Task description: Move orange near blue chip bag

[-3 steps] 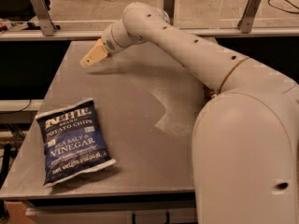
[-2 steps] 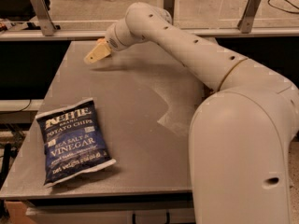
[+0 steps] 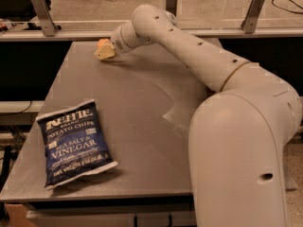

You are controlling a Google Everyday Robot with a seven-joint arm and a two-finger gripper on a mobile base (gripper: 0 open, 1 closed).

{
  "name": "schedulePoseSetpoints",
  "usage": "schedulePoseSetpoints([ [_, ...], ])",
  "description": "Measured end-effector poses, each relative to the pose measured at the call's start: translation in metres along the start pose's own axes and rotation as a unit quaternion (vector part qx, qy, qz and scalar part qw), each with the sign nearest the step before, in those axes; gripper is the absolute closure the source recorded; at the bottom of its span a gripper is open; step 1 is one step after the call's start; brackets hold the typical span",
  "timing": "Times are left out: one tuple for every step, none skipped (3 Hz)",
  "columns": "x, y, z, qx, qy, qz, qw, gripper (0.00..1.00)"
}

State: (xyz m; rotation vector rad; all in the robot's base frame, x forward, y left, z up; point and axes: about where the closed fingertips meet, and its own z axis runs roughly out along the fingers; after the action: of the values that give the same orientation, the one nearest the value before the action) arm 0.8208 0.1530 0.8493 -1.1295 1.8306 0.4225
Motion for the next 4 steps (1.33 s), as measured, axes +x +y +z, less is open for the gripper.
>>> schedulePoseSetpoints([
  [-0.003,0.000,-0.007,-0.005,-0.010,0.002,0.9999,0.62],
  [-0.012,0.006,-0.029,-0.016,-0.027,-0.009,0.9995,0.85],
  [-0.019,0.022,-0.064,-0.050,-0.045,-0.035,0.9971,1.00],
  [-0.017,0.048,-0.089,-0.101,-0.057,-0.062,0.9913,1.00],
])
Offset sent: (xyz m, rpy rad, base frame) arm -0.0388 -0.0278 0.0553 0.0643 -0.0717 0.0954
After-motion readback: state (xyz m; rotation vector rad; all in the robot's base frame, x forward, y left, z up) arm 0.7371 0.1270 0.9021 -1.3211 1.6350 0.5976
